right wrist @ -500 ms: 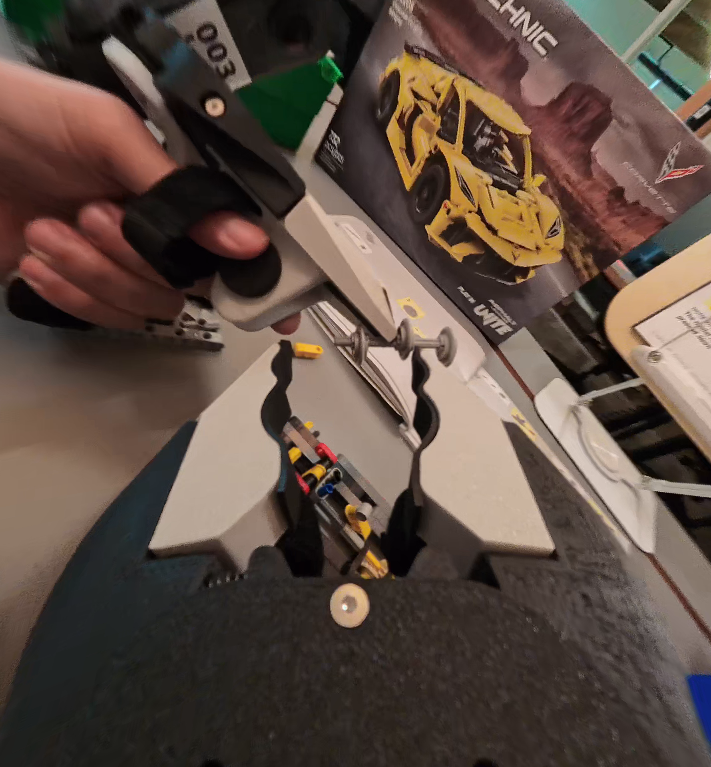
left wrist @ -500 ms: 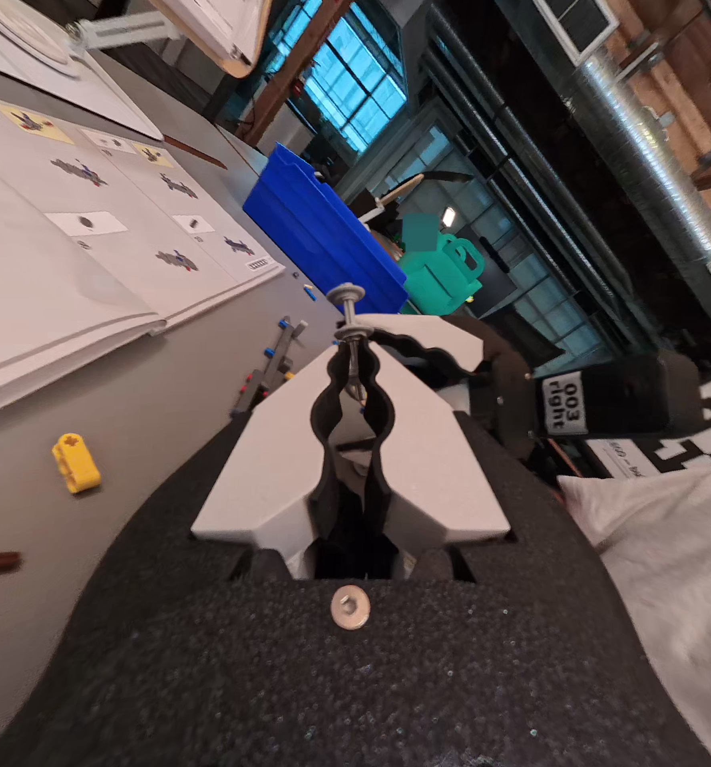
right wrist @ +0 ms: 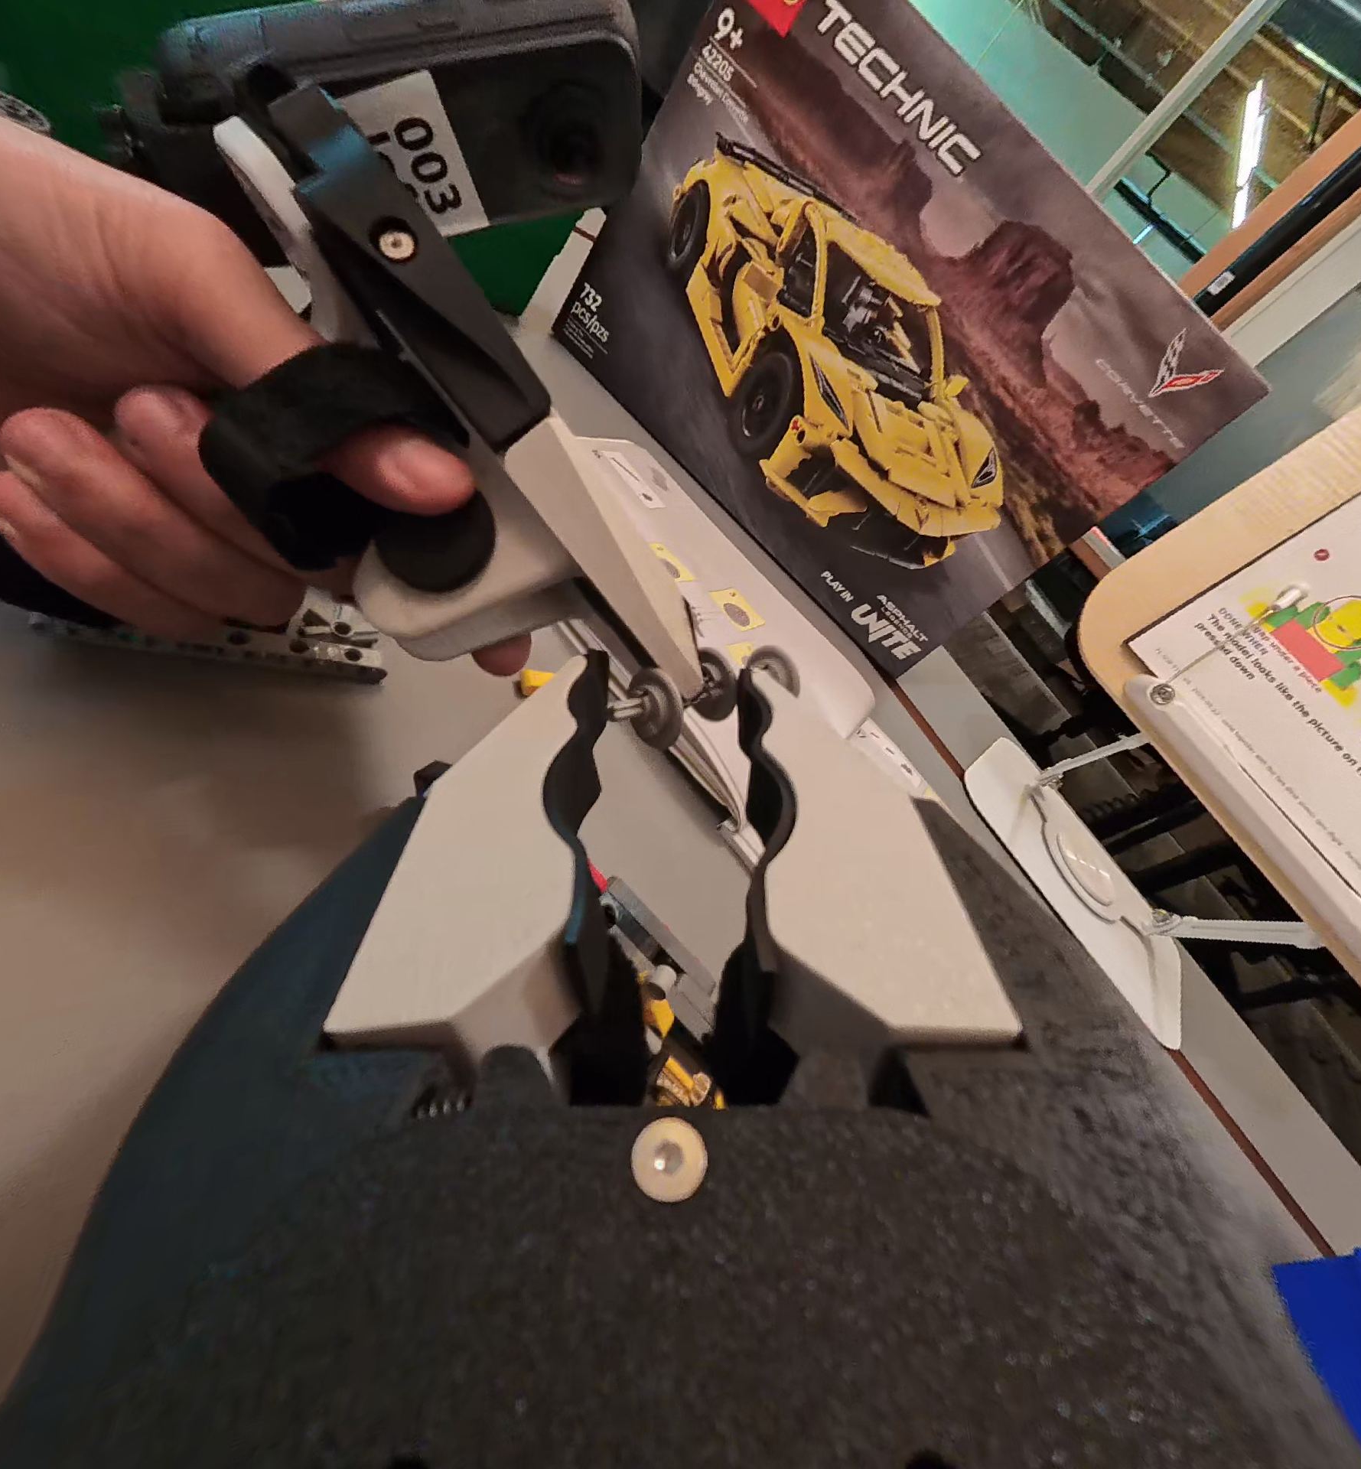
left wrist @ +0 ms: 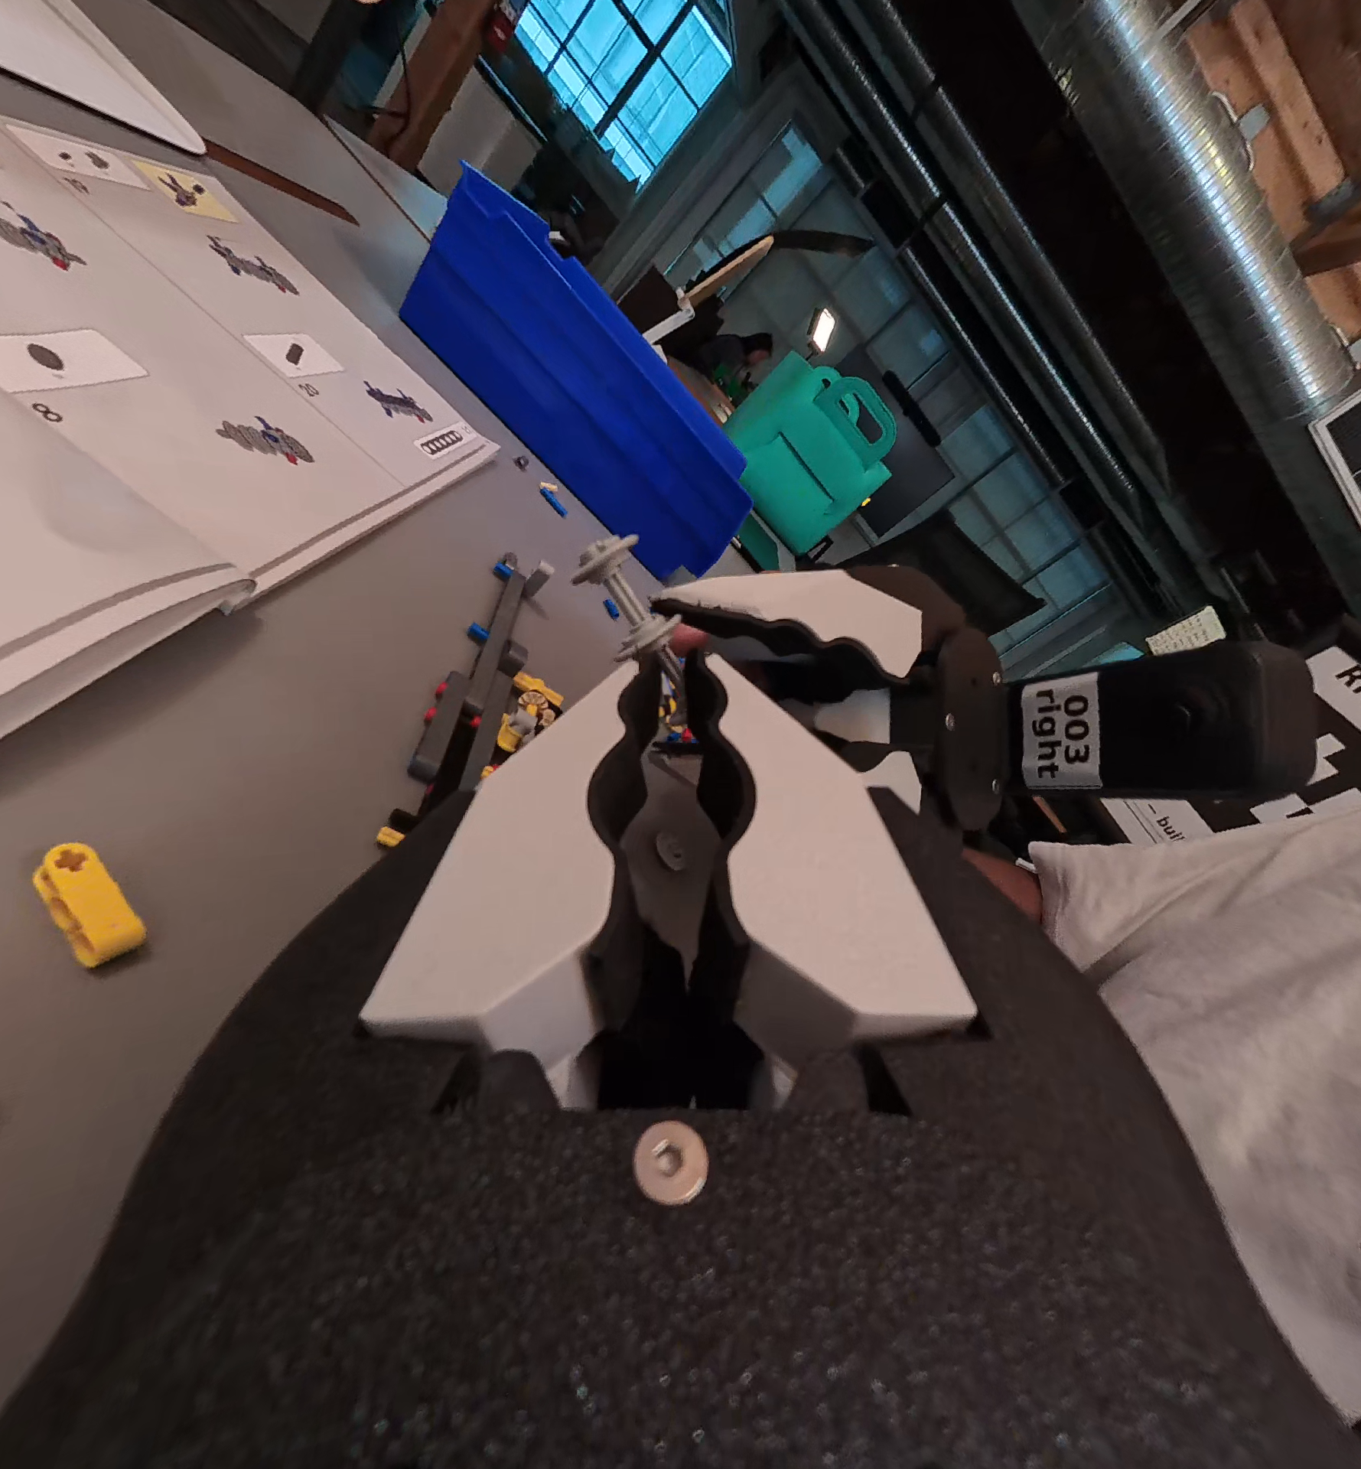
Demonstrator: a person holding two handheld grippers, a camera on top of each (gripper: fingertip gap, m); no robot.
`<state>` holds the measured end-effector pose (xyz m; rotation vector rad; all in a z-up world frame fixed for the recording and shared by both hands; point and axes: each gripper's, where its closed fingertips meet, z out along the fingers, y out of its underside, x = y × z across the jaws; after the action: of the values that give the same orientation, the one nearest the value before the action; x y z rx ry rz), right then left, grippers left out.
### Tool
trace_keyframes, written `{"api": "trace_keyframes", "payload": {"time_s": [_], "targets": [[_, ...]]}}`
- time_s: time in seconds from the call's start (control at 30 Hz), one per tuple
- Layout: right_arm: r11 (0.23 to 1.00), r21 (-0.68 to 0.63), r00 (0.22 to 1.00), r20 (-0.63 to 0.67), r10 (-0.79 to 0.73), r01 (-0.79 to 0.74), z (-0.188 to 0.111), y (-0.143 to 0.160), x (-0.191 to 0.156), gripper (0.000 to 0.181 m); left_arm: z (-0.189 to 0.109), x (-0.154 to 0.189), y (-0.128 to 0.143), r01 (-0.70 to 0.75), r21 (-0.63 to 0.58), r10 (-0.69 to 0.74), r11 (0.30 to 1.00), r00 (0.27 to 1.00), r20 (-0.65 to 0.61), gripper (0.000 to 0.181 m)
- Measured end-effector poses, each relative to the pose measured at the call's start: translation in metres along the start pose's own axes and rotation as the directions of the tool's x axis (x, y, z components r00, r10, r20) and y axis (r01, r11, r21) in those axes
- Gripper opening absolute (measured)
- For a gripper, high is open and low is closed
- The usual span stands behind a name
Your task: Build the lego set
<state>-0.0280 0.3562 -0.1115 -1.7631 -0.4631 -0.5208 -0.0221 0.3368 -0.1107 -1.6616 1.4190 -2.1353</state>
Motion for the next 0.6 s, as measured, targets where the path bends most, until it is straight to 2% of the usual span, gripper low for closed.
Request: {"api": "trace_keyframes", "payload": {"time_s": [0.13,0.2,0.27,0.43,0.53,0.6], "targets": [[1.0,0.029,1.0,0.017,-0.007,0.006,-0.002,-0.001,-0.003,0.031,0.001,0.003,0.004,0.069,-0.021,-0.07,0.997,0.996,-0.052,0.005],[0.996,0.069,0.998,-0.009,-0.061,0.062,-0.005,-0.006,-0.002,0.029,0.0,0.009,0.004,0.136,-0.034,-0.14,0.99,0.982,-0.124,0.005],[0.991,0.083,0.994,-0.025,-0.104,0.106,-0.006,-0.008,-0.002,0.027,0.001,0.012,0.006,0.154,-0.047,-0.159,0.987,0.977,-0.144,0.003],[0.998,0.067,0.999,0.045,-0.017,0.014,-0.008,-0.005,-0.005,0.031,-0.004,-0.001,0.004,0.015,-0.043,-0.016,0.999,1.0,-0.02,0.002],[0.999,-0.007,0.995,0.098,-0.031,0.031,-0.007,0.005,-0.007,0.04,-0.009,-0.005,0.008,-0.196,-0.124,0.206,0.973,0.976,0.07,0.002],[0.996,-0.05,0.987,0.143,-0.07,0.078,-0.005,0.009,-0.014,0.041,-0.01,-0.005,0.013,-0.253,-0.174,0.271,0.952,0.958,0.089,0.002]]}}
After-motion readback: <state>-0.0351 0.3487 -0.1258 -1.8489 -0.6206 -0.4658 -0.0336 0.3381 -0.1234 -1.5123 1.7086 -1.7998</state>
